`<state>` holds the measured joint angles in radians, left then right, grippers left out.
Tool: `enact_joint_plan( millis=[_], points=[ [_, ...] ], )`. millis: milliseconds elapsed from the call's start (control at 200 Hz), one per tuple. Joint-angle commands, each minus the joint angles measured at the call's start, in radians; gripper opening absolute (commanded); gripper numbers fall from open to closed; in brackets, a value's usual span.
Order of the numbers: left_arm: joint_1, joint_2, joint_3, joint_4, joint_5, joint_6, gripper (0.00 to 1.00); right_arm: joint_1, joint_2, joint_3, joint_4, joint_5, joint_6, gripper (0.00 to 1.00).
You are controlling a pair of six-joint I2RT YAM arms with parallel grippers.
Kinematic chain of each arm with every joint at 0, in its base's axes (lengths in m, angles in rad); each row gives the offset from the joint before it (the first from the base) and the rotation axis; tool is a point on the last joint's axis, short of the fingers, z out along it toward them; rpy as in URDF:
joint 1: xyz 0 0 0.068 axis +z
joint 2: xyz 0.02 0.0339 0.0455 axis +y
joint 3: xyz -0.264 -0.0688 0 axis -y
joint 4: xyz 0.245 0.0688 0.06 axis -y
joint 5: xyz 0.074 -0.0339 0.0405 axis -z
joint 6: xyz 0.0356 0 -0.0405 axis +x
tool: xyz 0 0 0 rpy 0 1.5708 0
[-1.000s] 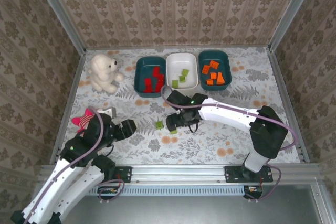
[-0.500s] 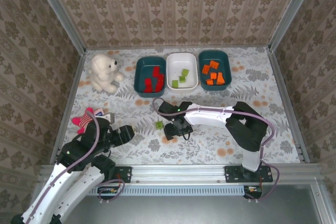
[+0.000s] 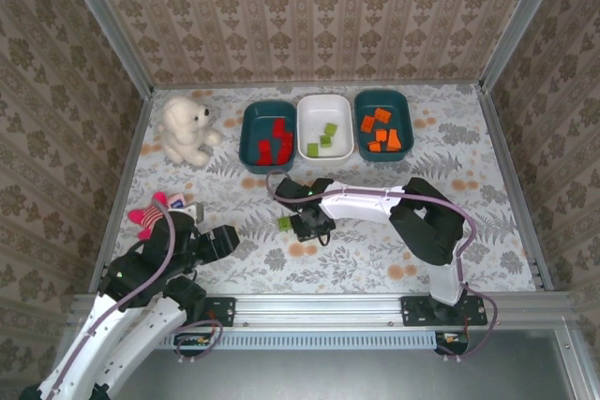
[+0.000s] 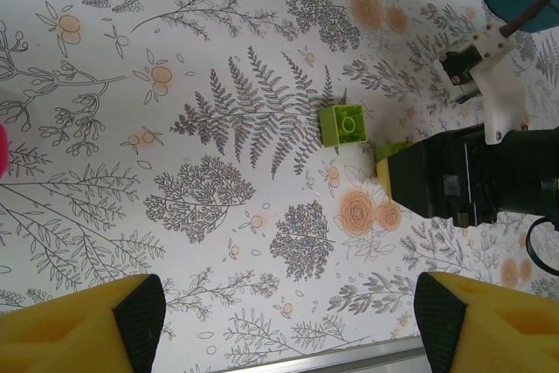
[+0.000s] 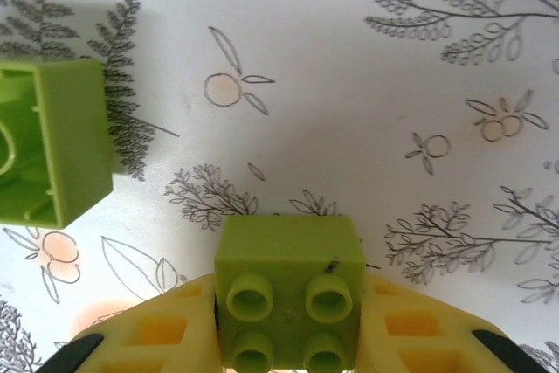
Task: Sort the legos into containers by color
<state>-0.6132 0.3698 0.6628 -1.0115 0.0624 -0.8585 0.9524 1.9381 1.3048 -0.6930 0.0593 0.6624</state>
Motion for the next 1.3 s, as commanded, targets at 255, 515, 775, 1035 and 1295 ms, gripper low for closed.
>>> enact_joint_plan(
  millis=[255,515,775,1035,1295],
  points=[
    [0.01,0.144,-0.019,0.226,0.057,0.014,0.78,-0.235,-0.081,0.289,-0.158,0.117,-0.089,0.26],
    [0.016,0.286,0.009,0.348,0.069,0.042,0.79,-0.394,0.22,0.678,-0.271,0.168,-0.112,0.24],
    [0.032,0.334,0.027,0.373,0.071,0.056,0.78,-0.45,0.498,1.033,-0.432,0.239,-0.087,0.24],
    [0.054,0.313,0.025,0.349,0.072,0.058,0.79,-0.465,0.599,1.149,-0.508,0.268,-0.032,0.24],
    [0.081,0.319,0.02,0.365,0.091,0.062,0.79,-0.466,0.588,1.104,-0.501,0.262,0.005,0.28]
  ],
)
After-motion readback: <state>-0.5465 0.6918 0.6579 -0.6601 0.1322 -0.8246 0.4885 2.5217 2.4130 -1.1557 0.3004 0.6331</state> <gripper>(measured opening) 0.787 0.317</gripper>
